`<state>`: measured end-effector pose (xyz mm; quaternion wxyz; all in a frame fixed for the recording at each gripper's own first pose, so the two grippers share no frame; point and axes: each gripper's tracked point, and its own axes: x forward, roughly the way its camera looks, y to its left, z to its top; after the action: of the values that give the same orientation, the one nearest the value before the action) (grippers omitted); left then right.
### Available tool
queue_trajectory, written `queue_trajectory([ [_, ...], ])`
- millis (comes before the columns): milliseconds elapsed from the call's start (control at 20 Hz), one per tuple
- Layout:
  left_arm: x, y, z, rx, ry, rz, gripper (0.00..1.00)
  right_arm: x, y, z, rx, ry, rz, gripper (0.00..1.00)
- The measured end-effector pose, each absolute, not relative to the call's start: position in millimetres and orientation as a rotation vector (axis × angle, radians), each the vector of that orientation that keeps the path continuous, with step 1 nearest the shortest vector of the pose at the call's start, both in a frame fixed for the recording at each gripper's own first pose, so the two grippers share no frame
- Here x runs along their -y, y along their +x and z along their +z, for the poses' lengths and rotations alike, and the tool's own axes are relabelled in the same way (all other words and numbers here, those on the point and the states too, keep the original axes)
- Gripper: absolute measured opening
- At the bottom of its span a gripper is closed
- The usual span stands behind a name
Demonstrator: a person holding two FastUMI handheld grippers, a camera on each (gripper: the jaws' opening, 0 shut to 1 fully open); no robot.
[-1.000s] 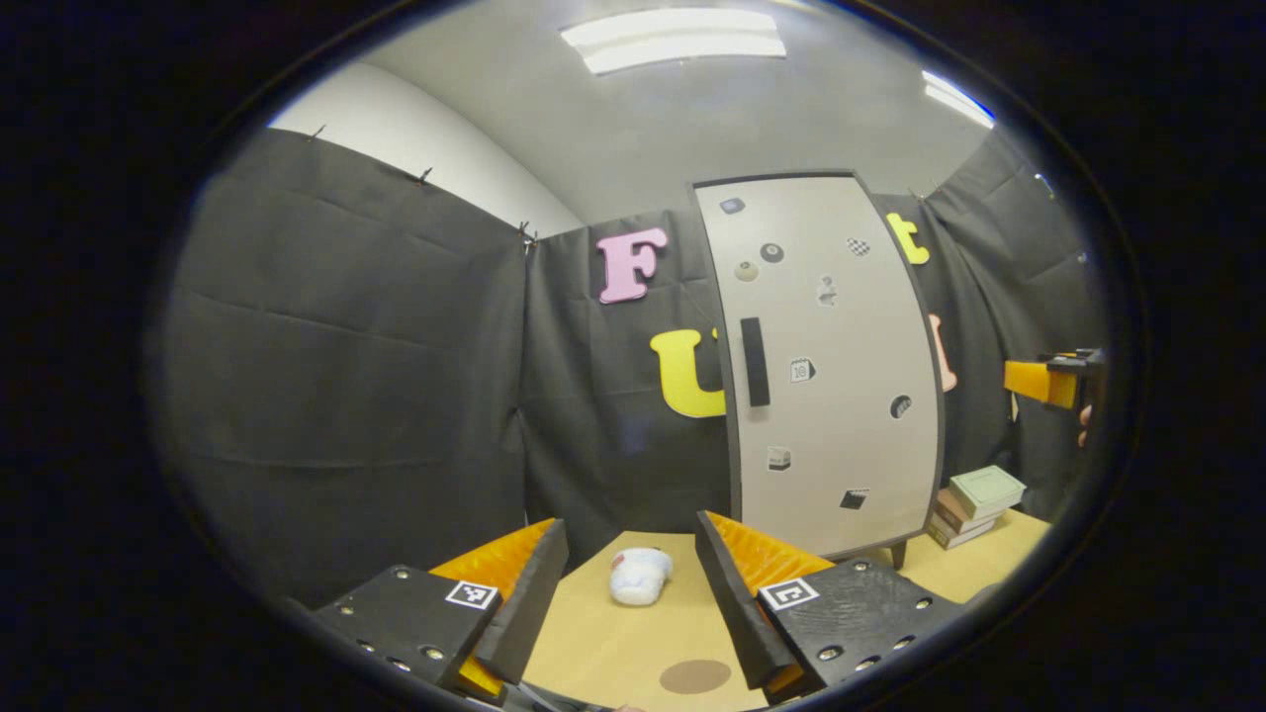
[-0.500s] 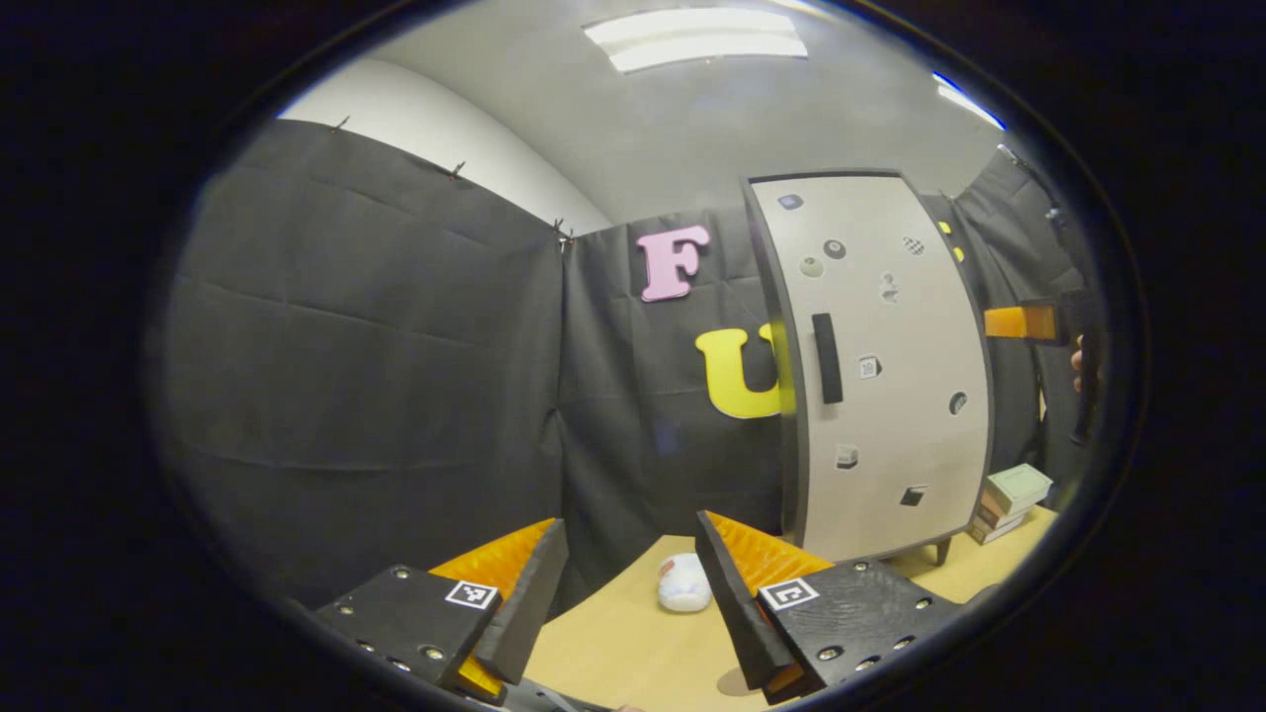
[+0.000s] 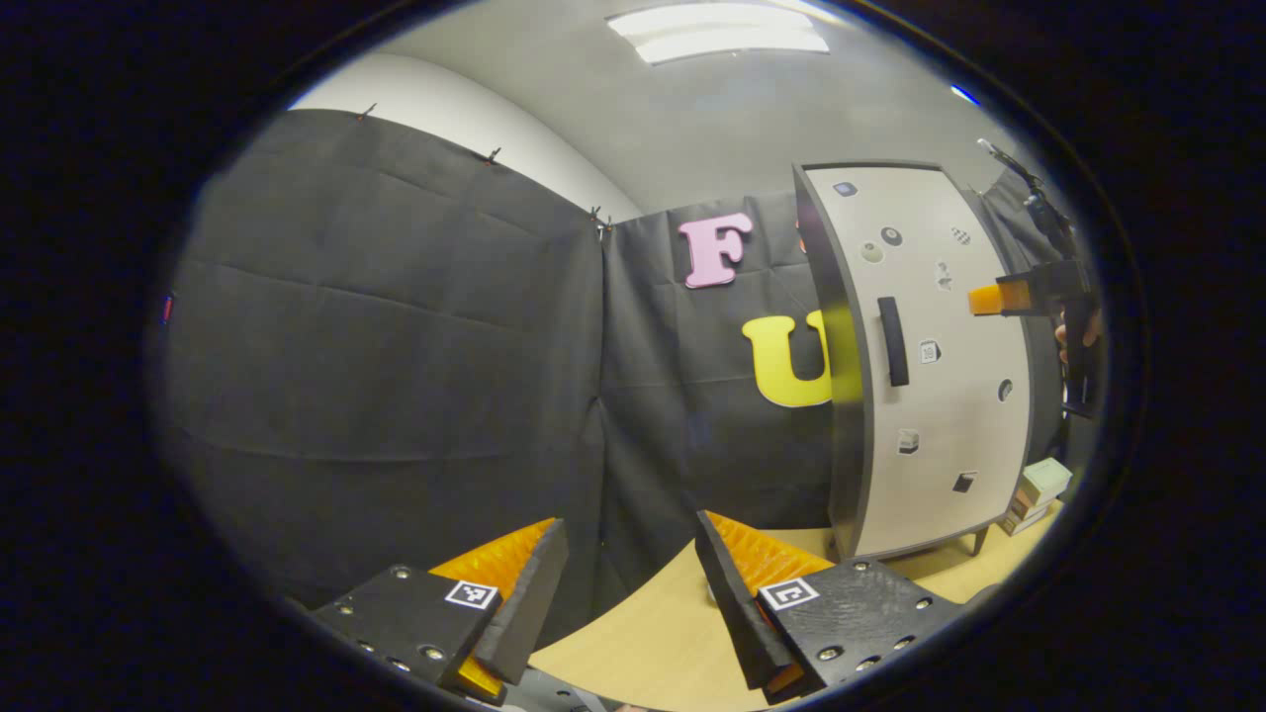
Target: Open the cabinet door with the right hand, grasp the bottle in the cabinet with the left hand and place it on the coaster, then close the cabinet door with the right hand.
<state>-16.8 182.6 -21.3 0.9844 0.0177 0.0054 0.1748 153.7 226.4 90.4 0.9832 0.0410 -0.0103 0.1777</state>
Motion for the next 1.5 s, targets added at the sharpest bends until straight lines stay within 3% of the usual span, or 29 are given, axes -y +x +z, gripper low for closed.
queue_trajectory([
  [50, -189.6, -18.0, -22.2, -0.01, 0.039, 0.359, 0.81, -234.3, 157.7, 92.8, 0.024, 0.079, 0.359, 0.94],
  [500, -248.3, -29.0, -37.1, -0.026, 0.051, 0.44, 0.78, -293.9, 205.3, 89.2, -0.003, 0.051, 0.36, 0.95],
  [900, -272.9, -25.6, -53.7, -0.047, 0.034, 0.475, 0.78, -336.7, 245.2, 62.2, -0.124, 0.067, 0.36, 0.97],
  [1050, -281.9, -23.3, -58.0, -0.047, 0.017, 0.486, 0.78, -338.5, 257.5, 56.1, -0.166, 0.059, 0.341, 0.91],
  [1150, -284.2, -24.7, -62.0, -0.05, 0.006, 0.486, 0.78, -338.2, 267.4, 52.3, -0.196, 0.06, 0.327, 0.68],
  [1200, -284.2, -24.3, -63.7, -0.054, 0.006, 0.484, 0.78, -338.8, 268.4, 48.2, -0.218, 0.062, 0.33, 0.68],
  [1250, -285.0, -22.5, -64.7, -0.057, 0.008, 0.481, 0.78, -339.6, 269.4, 45.5, -0.239, 0.069, 0.331, 0.5],
  [1300, -285.0, -21.3, -64.4, -0.057, 0.011, 0.478, 0.78, -339.4, 271.8, 45.6, -0.247, 0.078, 0.334, 0.38],
  [1400, -282.2, -20.7, -59.7, -0.049, 0.014, 0.467, 0.78, -339.3, 269.4, 44.9, -0.266, 0.079, 0.345, 0.38],
  [1500, -280.9, -22.2, -58.7, -0.042, 0.018, 0.452, 0.78, -338.5, 267.2, 44.3, -0.276, 0.067, 0.356, 0.22],
])
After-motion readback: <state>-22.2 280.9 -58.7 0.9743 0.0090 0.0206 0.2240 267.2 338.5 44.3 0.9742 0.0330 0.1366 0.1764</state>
